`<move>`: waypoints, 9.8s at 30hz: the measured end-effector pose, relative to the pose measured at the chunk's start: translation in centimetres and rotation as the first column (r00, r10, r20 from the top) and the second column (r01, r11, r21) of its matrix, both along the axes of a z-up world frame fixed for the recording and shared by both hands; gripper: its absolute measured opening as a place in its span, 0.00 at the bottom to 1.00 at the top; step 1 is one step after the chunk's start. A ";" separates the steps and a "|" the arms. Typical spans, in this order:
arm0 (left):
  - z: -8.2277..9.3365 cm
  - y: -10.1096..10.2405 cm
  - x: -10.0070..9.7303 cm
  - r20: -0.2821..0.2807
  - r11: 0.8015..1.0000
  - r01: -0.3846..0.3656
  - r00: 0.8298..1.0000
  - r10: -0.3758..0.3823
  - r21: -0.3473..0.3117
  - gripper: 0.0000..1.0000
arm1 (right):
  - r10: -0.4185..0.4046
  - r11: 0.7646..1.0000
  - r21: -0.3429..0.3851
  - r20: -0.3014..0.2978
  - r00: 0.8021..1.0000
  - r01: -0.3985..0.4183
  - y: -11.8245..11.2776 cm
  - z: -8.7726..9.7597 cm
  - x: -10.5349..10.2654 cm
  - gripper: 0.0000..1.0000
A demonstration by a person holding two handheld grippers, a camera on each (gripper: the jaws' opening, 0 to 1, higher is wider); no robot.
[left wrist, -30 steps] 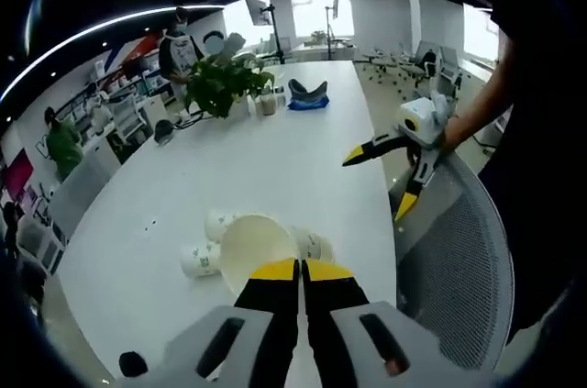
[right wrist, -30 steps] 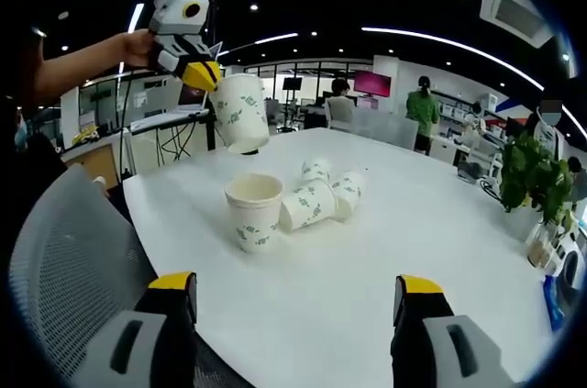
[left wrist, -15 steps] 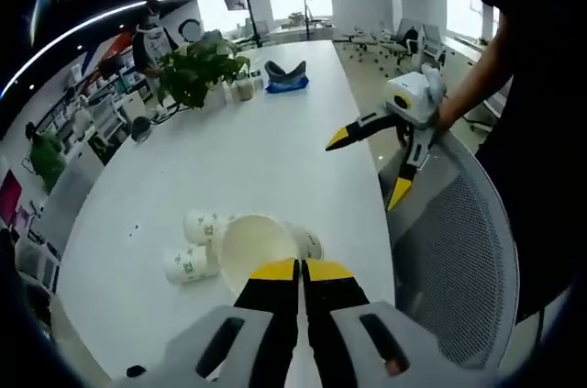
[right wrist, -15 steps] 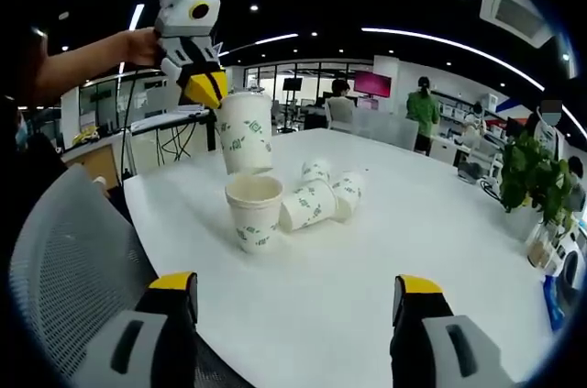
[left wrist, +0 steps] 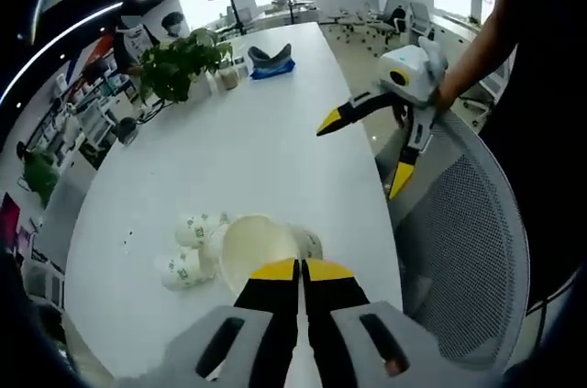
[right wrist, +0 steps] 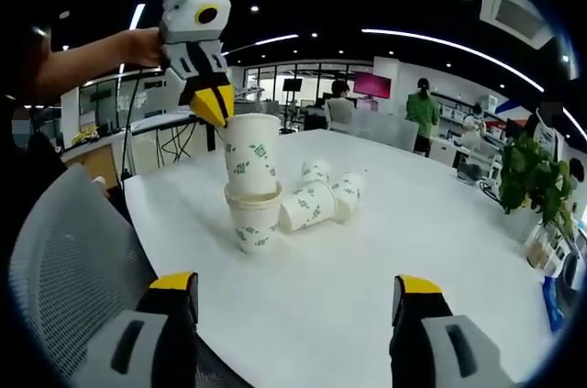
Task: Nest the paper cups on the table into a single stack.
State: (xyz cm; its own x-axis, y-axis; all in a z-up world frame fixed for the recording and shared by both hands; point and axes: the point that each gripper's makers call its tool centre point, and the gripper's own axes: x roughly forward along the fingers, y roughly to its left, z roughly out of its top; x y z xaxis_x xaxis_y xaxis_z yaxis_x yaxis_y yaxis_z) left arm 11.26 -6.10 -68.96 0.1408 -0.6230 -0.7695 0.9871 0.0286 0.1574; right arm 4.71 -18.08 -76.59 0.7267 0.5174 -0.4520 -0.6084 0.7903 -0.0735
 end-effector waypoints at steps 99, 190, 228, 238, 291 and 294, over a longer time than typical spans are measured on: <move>-3.2 6.3 -1.9 -0.183 0.803 -0.443 0.896 0.404 -0.398 0.53 | -0.019 0.991 0.131 -0.149 0.989 0.039 -0.8 0.0 0.1 0.77; -6.0 7.2 -5.7 -0.135 0.701 -0.552 0.819 0.558 -0.452 0.81 | -0.078 0.914 0.274 -0.604 0.793 0.299 7.9 -5.6 18.5 0.52; -5.9 7.6 -5.5 -0.140 0.691 -0.559 0.813 0.565 -0.459 0.79 | -0.050 0.892 0.329 -0.613 0.789 0.311 9.5 -4.1 18.6 0.40; -5.8 7.6 -5.6 -0.138 0.693 -0.553 0.817 0.560 -0.463 0.79 | -0.043 0.882 0.368 -0.560 0.828 0.294 9.6 -2.1 18.8 0.39; 0.1 6.0 -2.8 -0.217 0.638 -0.511 0.848 0.483 -0.576 0.81 | 0.138 0.878 0.478 -0.256 0.957 0.002 11.5 6.0 12.5 0.38; 1.7 5.9 -1.6 -0.191 0.639 -0.485 0.859 0.474 -0.597 0.74 | 0.155 0.889 0.456 -0.226 0.962 -0.036 11.7 6.1 11.7 0.38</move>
State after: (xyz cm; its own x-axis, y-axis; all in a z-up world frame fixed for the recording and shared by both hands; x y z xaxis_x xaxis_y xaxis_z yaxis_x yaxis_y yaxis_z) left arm 9.67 -0.22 -67.28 0.5473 -0.7974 -0.2541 0.8091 0.5818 -0.0831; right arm 16.37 -6.36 -70.47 0.5575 0.7670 -0.3176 -0.6331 0.6403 0.4350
